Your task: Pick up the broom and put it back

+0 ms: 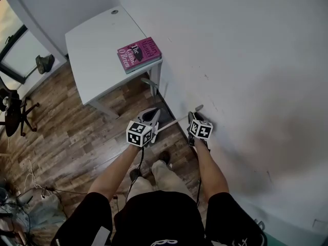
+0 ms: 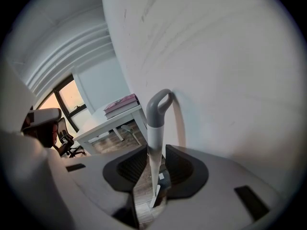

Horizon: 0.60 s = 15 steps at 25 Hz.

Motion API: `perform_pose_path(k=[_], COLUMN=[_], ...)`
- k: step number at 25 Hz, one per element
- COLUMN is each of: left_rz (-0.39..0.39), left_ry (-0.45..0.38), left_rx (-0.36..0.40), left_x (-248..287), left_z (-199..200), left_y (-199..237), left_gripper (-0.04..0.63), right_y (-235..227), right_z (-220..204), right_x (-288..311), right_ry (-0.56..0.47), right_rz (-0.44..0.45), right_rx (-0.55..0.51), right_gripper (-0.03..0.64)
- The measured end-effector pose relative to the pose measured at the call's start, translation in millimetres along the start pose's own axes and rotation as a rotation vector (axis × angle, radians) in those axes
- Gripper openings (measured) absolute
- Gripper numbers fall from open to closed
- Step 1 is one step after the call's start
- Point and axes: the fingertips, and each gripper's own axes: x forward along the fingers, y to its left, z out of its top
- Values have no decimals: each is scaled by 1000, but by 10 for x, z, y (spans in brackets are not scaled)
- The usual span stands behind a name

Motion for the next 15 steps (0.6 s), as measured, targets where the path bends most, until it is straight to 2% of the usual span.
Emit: perform_pose_path(k=[6, 15], left_rz=[-6, -12], left_ry=[20, -2], left_rx=[7, 16], left_x=[-207, -637], left_z=[-52, 45], left_y=[-31, -102], left_gripper=[21, 21], right_y=[89, 364], right_z=[-33, -66], right_x=[-272, -709], right_ry=[-24, -69], right_rz=[-16, -39], right_rx=[13, 4], right_gripper=[115, 115])
